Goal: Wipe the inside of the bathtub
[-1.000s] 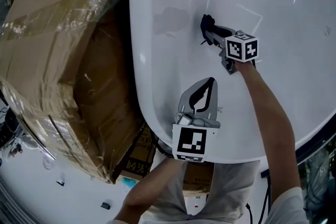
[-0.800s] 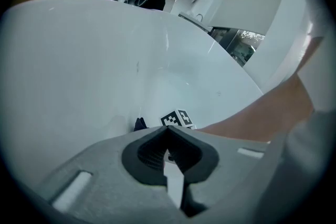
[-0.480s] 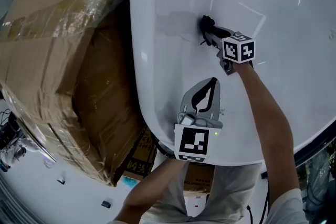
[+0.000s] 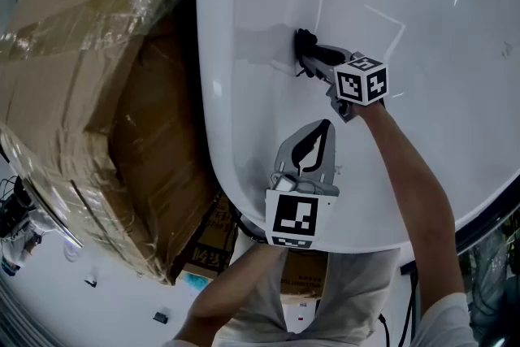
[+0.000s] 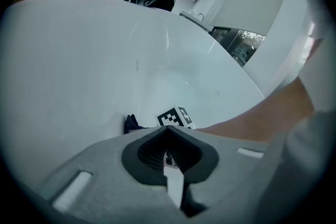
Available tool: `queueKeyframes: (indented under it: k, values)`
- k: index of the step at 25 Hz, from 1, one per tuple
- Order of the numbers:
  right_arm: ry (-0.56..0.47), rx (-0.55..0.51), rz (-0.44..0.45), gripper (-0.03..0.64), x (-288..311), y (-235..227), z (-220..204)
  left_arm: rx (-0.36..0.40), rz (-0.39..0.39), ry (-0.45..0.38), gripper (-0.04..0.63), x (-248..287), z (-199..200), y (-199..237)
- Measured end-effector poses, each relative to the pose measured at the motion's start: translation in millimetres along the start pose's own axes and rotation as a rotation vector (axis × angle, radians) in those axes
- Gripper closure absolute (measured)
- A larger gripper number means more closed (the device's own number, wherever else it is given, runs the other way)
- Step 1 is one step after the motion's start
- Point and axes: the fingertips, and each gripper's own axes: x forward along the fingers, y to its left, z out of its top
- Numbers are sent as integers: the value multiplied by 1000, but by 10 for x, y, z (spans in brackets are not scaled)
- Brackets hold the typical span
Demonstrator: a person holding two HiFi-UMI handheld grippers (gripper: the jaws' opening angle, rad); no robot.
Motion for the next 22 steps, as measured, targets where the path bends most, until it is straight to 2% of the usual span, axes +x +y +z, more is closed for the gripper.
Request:
queueKeyframes:
  k: [9, 22]
  values:
    - [-8, -39, 97, 499, -136, 433, 86, -22, 5, -15, 597, -63, 35, -91]
    - [-40, -101, 207, 500, -358, 1005, 248, -15, 21, -23, 597, -198, 73, -167]
